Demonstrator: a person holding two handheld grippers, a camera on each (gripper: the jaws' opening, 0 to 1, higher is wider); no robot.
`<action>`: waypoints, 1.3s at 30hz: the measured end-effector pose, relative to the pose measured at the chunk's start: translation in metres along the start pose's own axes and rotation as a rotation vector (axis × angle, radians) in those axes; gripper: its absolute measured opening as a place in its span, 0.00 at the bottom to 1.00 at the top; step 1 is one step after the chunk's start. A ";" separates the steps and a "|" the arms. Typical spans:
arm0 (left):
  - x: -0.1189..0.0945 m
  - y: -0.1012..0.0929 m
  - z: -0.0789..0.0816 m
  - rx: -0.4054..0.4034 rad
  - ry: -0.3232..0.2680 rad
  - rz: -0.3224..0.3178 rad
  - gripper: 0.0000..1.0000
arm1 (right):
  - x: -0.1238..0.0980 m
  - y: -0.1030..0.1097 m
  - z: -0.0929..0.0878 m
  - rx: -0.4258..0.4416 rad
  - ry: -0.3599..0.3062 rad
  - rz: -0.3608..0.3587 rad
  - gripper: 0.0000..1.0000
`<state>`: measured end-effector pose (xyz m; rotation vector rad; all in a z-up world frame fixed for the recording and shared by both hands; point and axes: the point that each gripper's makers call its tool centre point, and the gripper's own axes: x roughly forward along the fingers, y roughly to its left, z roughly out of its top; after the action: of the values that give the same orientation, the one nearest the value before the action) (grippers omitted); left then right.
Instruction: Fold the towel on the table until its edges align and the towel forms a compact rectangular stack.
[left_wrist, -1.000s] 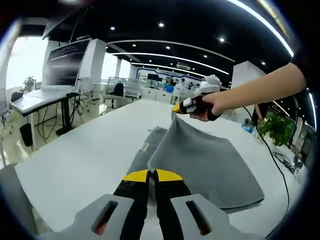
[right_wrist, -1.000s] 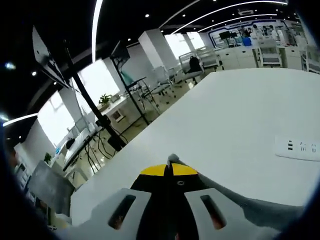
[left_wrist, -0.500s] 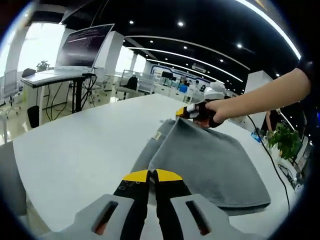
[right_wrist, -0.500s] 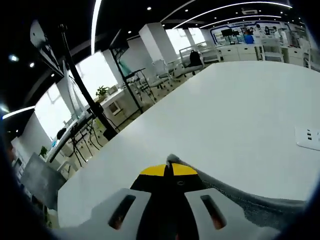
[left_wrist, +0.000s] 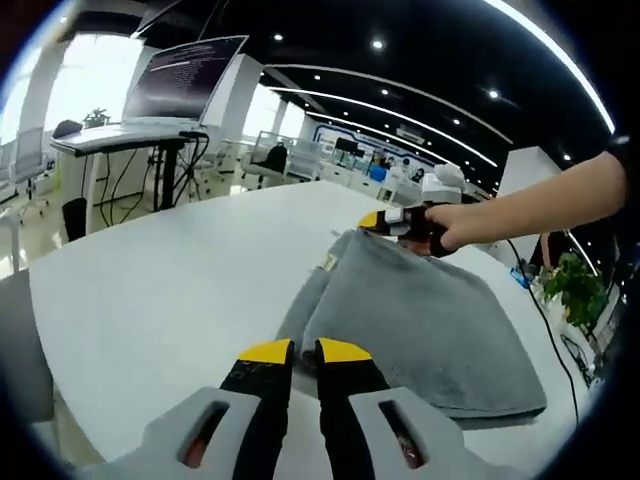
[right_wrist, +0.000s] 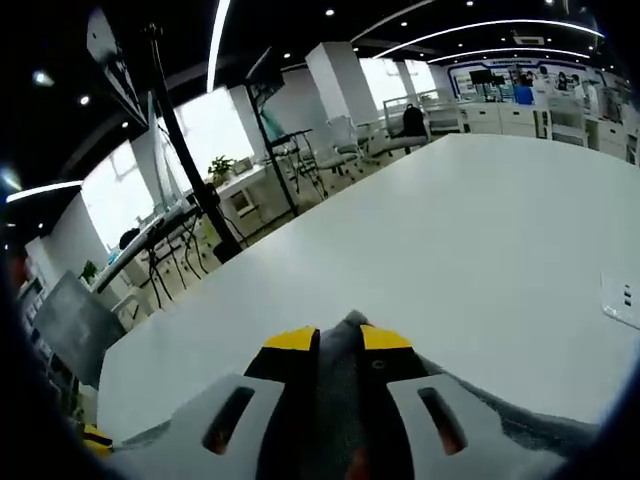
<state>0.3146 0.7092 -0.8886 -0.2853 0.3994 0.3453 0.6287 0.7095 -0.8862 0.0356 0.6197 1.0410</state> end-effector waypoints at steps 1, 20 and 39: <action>-0.001 0.001 0.000 0.050 0.021 0.013 0.14 | -0.003 -0.001 0.000 0.000 -0.001 0.003 0.14; -0.007 -0.135 -0.006 0.346 0.114 -0.379 0.36 | -0.092 -0.040 -0.028 -0.129 0.080 -0.044 0.26; -0.040 -0.237 -0.050 0.490 0.254 -0.651 0.43 | -0.175 -0.093 -0.052 -0.156 0.112 -0.104 0.25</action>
<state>0.3536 0.4677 -0.8682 0.0323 0.5995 -0.4314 0.6152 0.5052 -0.8777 -0.1907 0.6332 0.9924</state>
